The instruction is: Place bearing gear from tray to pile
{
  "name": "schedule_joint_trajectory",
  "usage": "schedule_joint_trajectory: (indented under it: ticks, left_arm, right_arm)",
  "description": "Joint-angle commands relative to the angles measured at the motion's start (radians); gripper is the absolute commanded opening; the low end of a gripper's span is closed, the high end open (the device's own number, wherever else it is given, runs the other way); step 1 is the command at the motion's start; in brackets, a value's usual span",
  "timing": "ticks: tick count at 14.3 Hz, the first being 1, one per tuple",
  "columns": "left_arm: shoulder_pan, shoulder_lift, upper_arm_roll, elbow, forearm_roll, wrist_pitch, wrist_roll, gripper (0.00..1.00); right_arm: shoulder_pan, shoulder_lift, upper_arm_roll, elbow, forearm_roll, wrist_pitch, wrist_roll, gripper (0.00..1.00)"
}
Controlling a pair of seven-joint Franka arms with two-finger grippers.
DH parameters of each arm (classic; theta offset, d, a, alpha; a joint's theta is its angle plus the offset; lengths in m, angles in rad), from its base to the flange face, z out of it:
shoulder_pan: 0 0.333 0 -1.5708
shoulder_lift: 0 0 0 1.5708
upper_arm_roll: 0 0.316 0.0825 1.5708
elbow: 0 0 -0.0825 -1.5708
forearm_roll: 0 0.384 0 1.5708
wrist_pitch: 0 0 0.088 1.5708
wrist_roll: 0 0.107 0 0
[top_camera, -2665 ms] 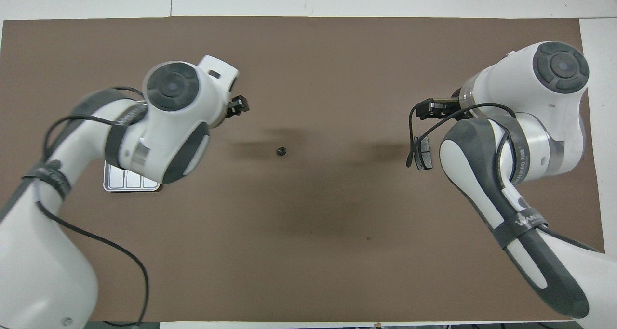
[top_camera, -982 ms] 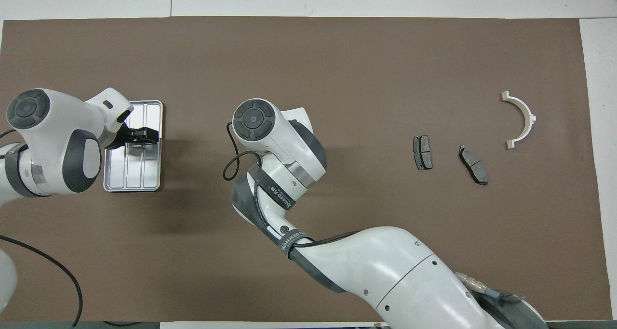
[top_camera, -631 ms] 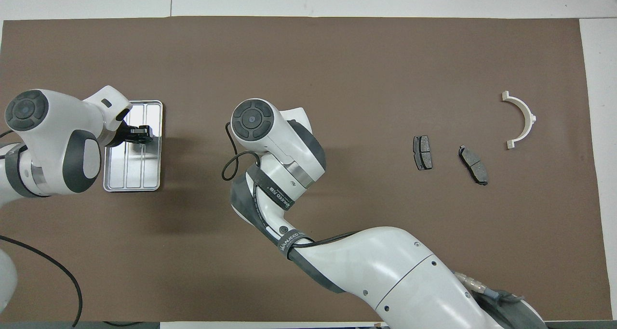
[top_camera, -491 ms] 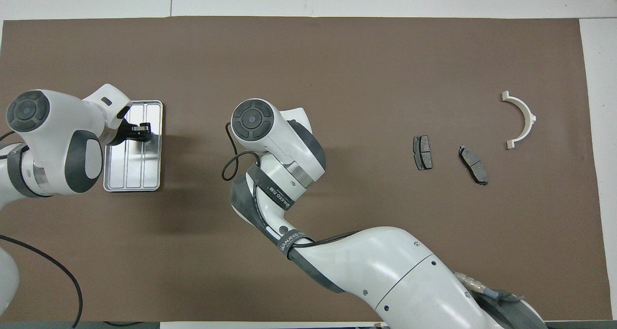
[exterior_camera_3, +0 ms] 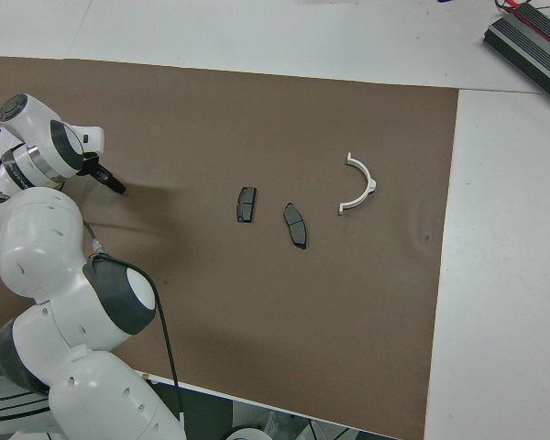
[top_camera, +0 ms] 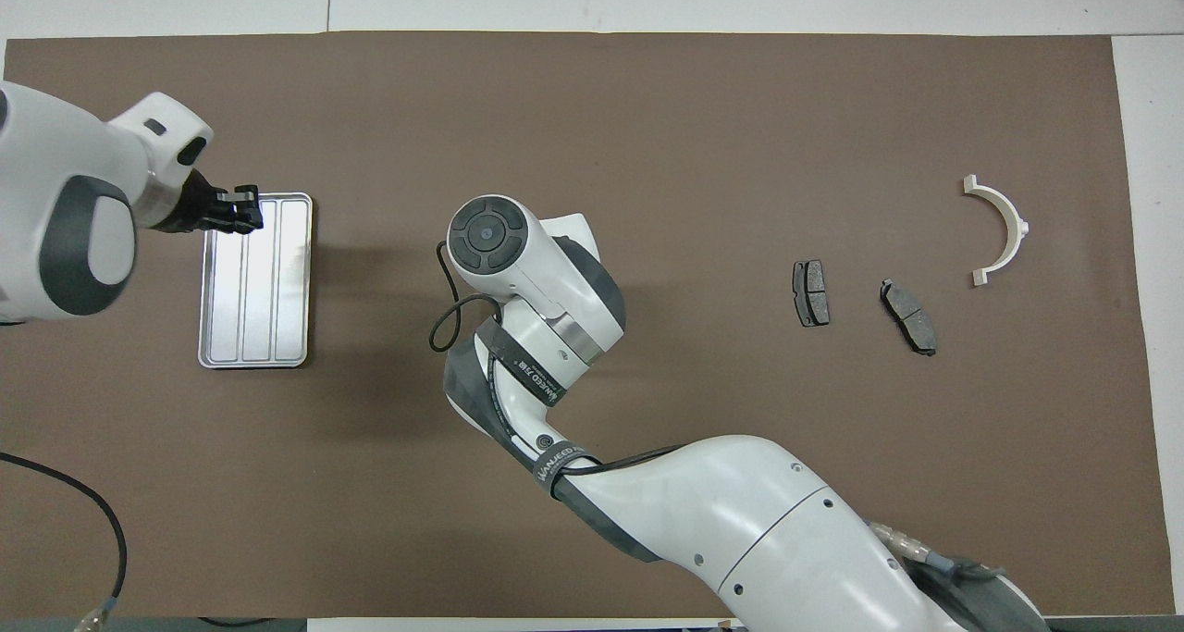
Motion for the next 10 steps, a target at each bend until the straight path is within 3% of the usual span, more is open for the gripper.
schedule_joint_trajectory:
  ticks: [1,3,5,10]
  left_arm:
    - [0.002,0.029,0.007,0.152,-0.055,-0.135,-0.001,0.00]
    - [-0.002,0.026,0.008,0.148,-0.056,-0.132,-0.001,0.00]
    - [0.001,0.023,0.008,0.135,-0.055,-0.126,-0.001,0.00]
    - [-0.005,0.023,0.008,0.140,-0.050,-0.129,-0.002,0.00]
  right_arm:
    - [-0.006,-0.012,0.008,-0.024,0.008,0.004,0.027,0.61]
    - [-0.004,-0.012,0.008,-0.022,0.013,0.010,0.029,0.26]
    - [-0.011,-0.012,0.008,-0.024,0.013,0.018,0.026,0.00]
    - [-0.032,-0.016,0.008,-0.010,0.007,-0.003,0.012,0.00]
